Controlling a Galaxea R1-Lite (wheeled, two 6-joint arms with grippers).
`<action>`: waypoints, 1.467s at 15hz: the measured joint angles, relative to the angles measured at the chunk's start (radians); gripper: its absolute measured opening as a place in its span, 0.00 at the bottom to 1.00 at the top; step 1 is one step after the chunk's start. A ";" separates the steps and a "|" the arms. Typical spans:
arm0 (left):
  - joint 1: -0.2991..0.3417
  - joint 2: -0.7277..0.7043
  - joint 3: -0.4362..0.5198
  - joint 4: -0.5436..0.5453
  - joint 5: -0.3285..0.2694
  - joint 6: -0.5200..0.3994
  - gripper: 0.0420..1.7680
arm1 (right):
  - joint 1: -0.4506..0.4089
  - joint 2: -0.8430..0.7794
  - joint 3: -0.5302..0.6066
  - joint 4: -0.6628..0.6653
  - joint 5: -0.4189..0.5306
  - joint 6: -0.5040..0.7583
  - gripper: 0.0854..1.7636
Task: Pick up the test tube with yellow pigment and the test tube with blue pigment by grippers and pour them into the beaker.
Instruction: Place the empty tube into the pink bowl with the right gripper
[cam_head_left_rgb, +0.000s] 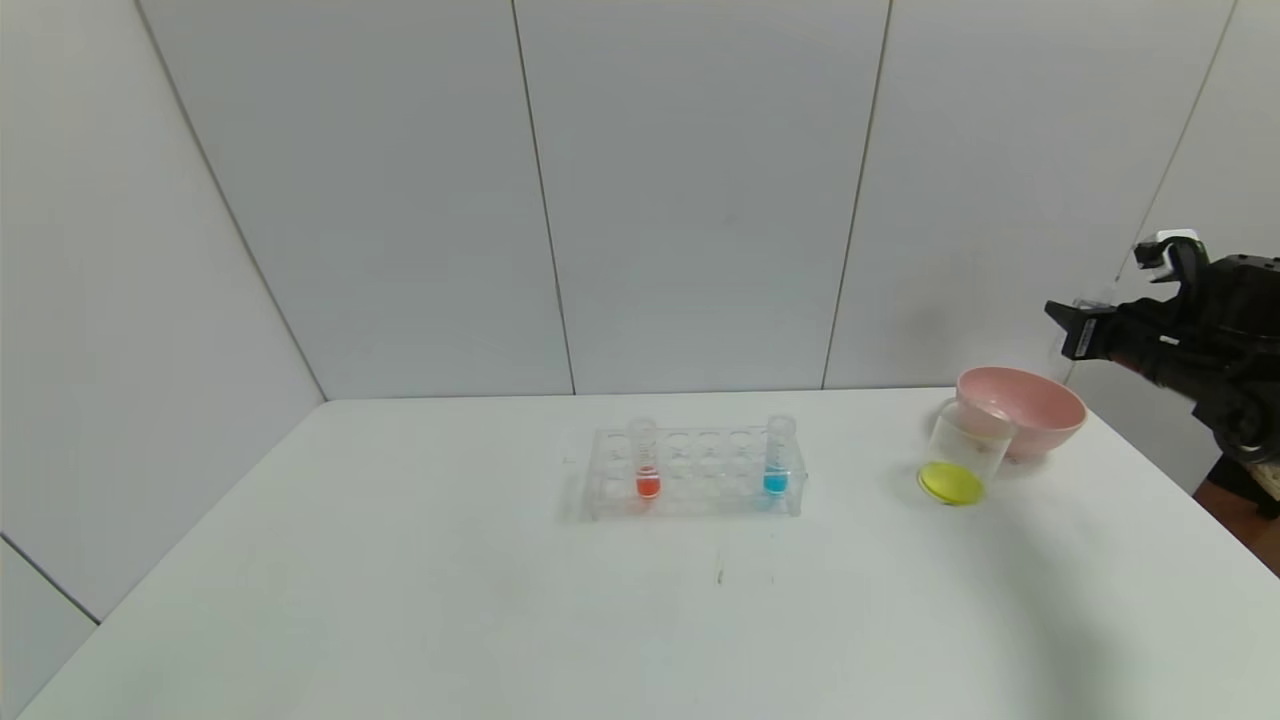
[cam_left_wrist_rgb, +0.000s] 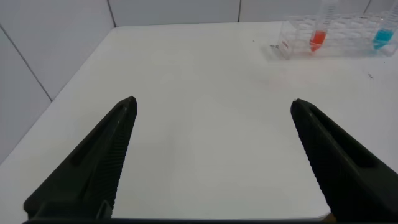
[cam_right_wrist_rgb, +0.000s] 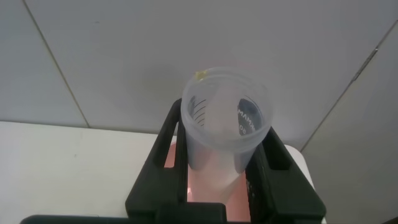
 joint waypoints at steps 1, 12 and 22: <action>0.000 0.000 0.000 0.000 0.000 0.000 1.00 | 0.007 0.019 -0.008 -0.003 0.000 0.000 0.30; 0.000 0.000 0.000 0.000 0.000 0.000 1.00 | 0.053 0.274 -0.277 0.007 -0.045 0.002 0.30; 0.000 0.000 0.000 0.000 0.000 0.000 1.00 | 0.059 0.355 -0.357 -0.013 -0.045 0.010 0.69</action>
